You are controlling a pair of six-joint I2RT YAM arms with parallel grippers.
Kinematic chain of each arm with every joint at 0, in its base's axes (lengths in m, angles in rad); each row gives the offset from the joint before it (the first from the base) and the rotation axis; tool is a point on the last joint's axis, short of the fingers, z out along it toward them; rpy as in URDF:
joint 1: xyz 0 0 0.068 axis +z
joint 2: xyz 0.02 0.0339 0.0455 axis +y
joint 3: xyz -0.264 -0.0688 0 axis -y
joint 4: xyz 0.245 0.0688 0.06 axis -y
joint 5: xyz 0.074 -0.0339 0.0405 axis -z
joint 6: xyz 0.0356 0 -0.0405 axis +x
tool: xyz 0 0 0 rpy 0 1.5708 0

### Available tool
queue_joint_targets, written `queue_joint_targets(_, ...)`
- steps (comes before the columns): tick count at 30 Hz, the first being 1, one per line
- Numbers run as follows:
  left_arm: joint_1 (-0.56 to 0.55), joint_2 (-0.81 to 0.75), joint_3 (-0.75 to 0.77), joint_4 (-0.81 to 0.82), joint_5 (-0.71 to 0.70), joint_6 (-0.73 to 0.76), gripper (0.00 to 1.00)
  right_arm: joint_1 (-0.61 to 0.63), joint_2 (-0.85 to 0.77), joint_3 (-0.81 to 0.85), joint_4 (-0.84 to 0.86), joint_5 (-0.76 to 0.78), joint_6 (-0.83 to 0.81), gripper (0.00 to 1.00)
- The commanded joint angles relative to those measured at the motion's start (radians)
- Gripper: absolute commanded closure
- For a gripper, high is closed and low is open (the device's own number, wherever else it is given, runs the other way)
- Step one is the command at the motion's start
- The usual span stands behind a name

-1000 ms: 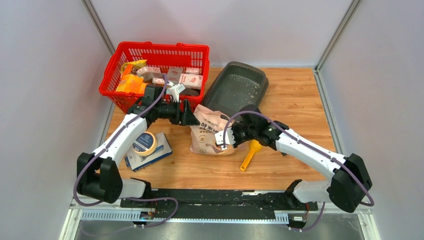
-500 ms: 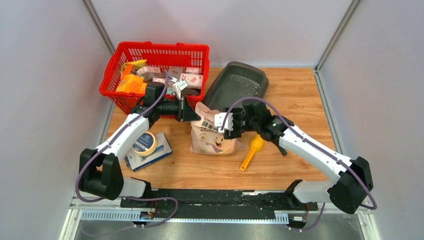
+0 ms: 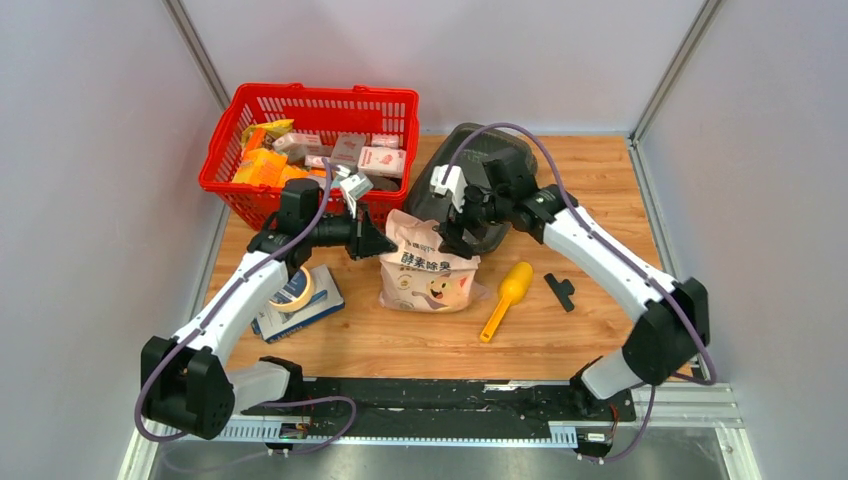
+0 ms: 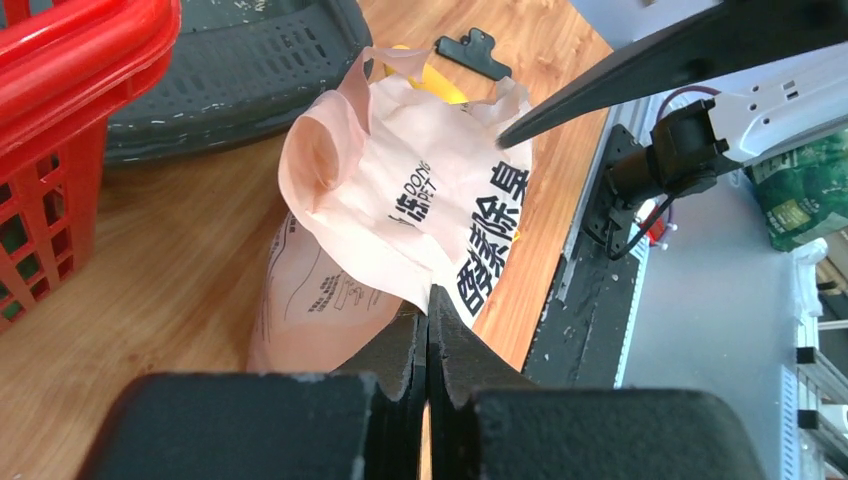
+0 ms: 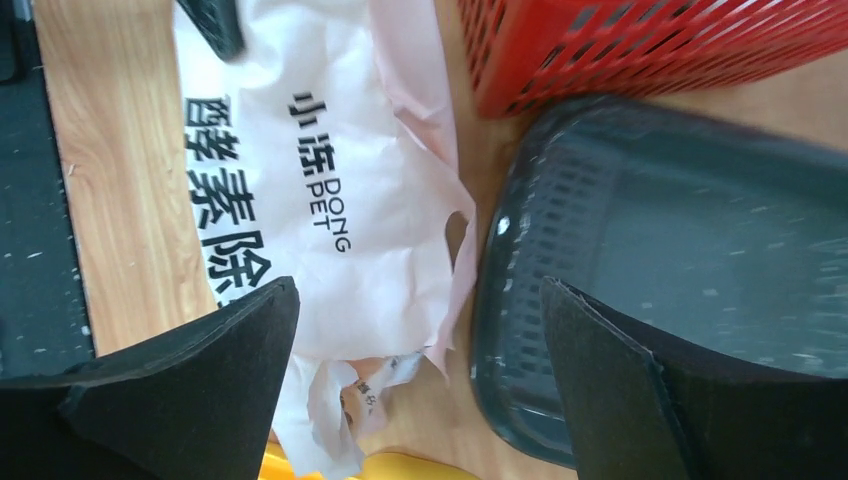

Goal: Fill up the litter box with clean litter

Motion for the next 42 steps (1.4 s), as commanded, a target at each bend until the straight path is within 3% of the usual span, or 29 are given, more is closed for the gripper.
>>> queue_joint_targets(1, -0.002, -0.056, 0.014, 0.051, 0.032, 0.046, 1.0, -0.023, 0.115, 0.074, -0.056, -0.148, 0.081, 0.06)
queue_joint_targets(5, -0.002, -0.07, 0.016, 0.019, 0.027, 0.072, 1.0, -0.025, 0.192, 0.098, -0.036, -0.175, 0.086, 0.12)
queue_joint_targets(7, -0.002, -0.074, 0.02, -0.007, 0.014, 0.095, 1.0, -0.03, 0.215, 0.128, -0.043, -0.208, 0.086, 0.25)
queue_joint_targets(8, -0.002, -0.077, 0.02, -0.012, 0.006, 0.099, 1.0, -0.034, 0.224, 0.155, -0.053, -0.218, 0.086, 0.33)
queue_joint_targets(9, -0.002, -0.081, 0.02, -0.018, -0.005, 0.104, 1.0, -0.036, 0.224, 0.172, -0.058, -0.224, 0.083, 0.54)
queue_joint_targets(12, -0.002, -0.104, 0.02, -0.035, -0.144, 0.119, 0.98, -0.036, 0.198, 0.214, -0.093, -0.204, 0.031, 0.95)
queue_joint_targets(13, -0.002, -0.122, 0.025, -0.038, -0.188, 0.144, 0.83, -0.036, 0.18, 0.215, -0.093, -0.183, 0.017, 0.99)
queue_joint_targets(16, -0.002, -0.137, 0.089, -0.142, -0.209, 0.249, 0.5, -0.033, 0.118, 0.221, -0.093, -0.17, -0.037, 1.0)
queue_joint_targets(19, -0.002, -0.162, 0.167, -0.242, -0.232, 0.367, 0.28, -0.013, 0.078, 0.24, -0.099, -0.161, -0.087, 1.0)
queue_joint_targets(25, -0.011, -0.2, 0.264, -0.3, -0.272, 0.655, 0.24, 0.044, 0.045, 0.24, -0.076, -0.141, -0.124, 1.0)
queue_joint_targets(29, -0.029, -0.125, 0.382, -0.434, -0.188, 0.802, 0.24, 0.067, 0.048, 0.255, -0.058, -0.13, -0.113, 1.0)
queue_joint_targets(34, -0.107, -0.009, 0.509, -0.606, -0.141, 0.837, 0.25, 0.07, 0.054, 0.275, -0.032, -0.118, -0.08, 1.0)
queue_joint_targets(40, -0.206, 0.053, 0.47, -0.523, -0.216, 0.85, 0.26, 0.07, 0.054, 0.318, -0.016, -0.121, -0.054, 1.0)
queue_joint_targets(42, -0.215, 0.08, 0.485, -0.509, -0.239, 0.843, 0.35, 0.07, 0.055, 0.327, -0.03, -0.126, -0.063, 1.0)
